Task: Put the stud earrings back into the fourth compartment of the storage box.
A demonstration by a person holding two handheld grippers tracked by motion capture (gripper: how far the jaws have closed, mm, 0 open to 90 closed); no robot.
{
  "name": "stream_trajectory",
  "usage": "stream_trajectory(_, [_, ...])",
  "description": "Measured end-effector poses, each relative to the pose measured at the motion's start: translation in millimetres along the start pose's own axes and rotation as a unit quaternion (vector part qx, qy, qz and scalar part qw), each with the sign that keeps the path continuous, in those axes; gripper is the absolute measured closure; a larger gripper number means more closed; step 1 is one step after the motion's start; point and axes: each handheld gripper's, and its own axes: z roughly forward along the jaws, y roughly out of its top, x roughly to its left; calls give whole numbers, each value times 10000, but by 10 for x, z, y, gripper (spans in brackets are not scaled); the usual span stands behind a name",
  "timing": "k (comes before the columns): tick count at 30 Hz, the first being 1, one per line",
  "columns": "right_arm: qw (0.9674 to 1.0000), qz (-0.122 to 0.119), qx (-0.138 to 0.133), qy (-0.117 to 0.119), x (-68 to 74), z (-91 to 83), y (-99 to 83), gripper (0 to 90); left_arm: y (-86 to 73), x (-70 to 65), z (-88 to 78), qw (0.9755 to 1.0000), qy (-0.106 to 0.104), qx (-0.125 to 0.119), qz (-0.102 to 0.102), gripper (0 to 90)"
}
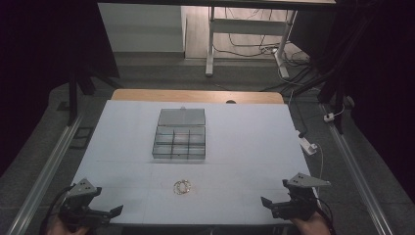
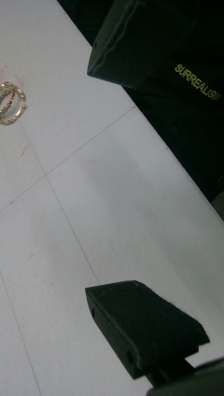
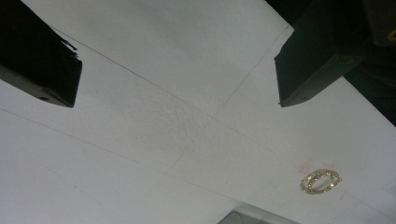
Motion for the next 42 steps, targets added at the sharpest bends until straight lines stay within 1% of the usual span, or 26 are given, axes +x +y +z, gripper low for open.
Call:
stream_trajectory(4, [10000, 13, 15, 19, -1, 4, -1, 10, 5, -2, 4, 10000, 22, 21, 5, 0])
stream_trajectory(8, [10000, -14, 38, 46, 5, 8, -2, 10, 8, 1, 4, 10000, -1, 22, -4, 0])
stream_trajectory(11, [10000, -41, 80, 36, 8, 12, 1, 10, 12, -2, 5, 10000, 18, 37, -4, 0])
stream_trajectory(15, [9999, -47, 85, 43, 10, 19, 2, 10, 22, -11, 0, 10000, 2, -3, -17, 0])
stream_trajectory(17, [9999, -58, 93, 43, 12, 20, 3, 10, 39, -30, -5, 10000, -20, -32, 29, 0])
stream_trajectory(22, [9999, -64, 115, 55, 13, 24, 4, 10, 53, -37, -2, 10000, -33, -51, 47, 0])
stream_trajectory(24, [9999, -67, 120, 60, 13, 24, 4, 10, 63, -31, 0, 9999, -102, -83, 70, 0])
stream_trajectory(25, [9999, -77, 137, 52, 15, 27, 5, 10, 75, -30, 6, 9998, -169, -116, 77, 0])
stream_trajectory(27, [9998, -82, 157, 48, 19, 29, 7, 10, 84, -32, 10, 9997, -194, -111, 89, 0])
stream_trajectory(31, [9998, -82, 159, 49, 18, 29, 7, 10, 113, -41, 28, 9993, -297, -136, 181, 0])
stream_trajectory(36, [9998, -82, 159, 54, 19, 31, 6, 10, 144, -56, 52, 9989, -357, -169, 257, 0])
stream_trajectory(38, [9998, -84, 162, 53, 19, 32, 7, 10, 171, -75, 80, 9984, -394, -178, 355, 0])
stream_trajectory(39, [9998, -84, 162, 53, 19, 32, 7, 10, 171, -75, 80, 9984, -394, -178, 355, 0])
stream_trajectory(40, [9998, -81, 166, 55, 18, 33, 7, 10, 193, -92, 103, 9980, -422, -195, 433, 0])
stream_trajectory(42, [9998, -78, 163, 58, 19, 34, 7, 10, 206, -100, 114, 9977, -447, -189, 465, 0])
